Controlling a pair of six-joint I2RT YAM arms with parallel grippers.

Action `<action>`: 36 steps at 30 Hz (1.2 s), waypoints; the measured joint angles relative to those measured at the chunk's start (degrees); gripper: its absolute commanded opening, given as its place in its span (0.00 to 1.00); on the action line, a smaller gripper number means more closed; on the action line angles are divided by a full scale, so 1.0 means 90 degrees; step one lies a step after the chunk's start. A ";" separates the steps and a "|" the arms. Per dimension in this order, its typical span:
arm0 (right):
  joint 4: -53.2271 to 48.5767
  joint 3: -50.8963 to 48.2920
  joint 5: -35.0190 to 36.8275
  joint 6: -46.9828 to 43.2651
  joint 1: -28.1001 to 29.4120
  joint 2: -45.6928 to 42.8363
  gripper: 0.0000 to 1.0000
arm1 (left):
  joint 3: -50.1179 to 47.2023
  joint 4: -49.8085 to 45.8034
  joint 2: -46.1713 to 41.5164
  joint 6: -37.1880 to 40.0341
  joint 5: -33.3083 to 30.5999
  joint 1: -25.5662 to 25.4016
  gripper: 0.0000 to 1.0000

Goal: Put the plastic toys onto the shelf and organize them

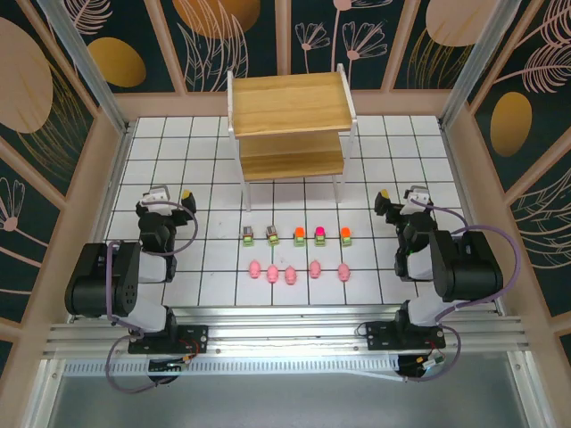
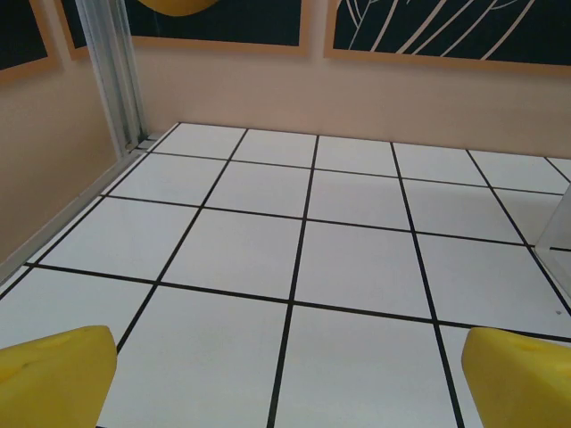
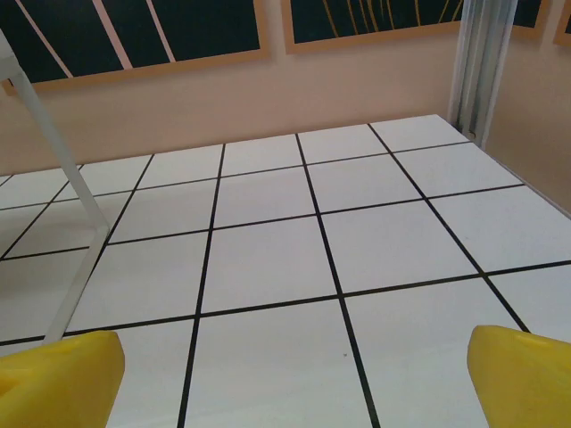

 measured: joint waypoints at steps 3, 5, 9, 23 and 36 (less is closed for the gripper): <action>0.0000 0.0002 0.0000 0.0000 0.0000 0.0000 0.99 | 0.0000 0.0000 0.0000 0.0005 0.0102 0.0000 0.99; 0.0000 0.0002 0.0000 0.0000 0.0000 0.0000 0.99 | 0.0000 0.0000 0.0000 0.0005 0.0160 0.0000 0.99; 0.0000 0.0000 0.0000 0.0002 0.0000 0.0000 0.99 | 0.0000 0.0000 0.0000 0.0005 0.0177 0.0000 0.99; 0.0000 0.0002 0.0000 0.0002 0.0000 0.0000 0.99 | 0.0002 0.0000 0.0000 0.0005 0.0189 0.0000 0.99; 0.0187 -0.0075 0.0000 0.0024 -0.0053 0.0000 0.99 | -0.0056 0.0002 -0.0151 0.0005 0.0180 0.0000 0.99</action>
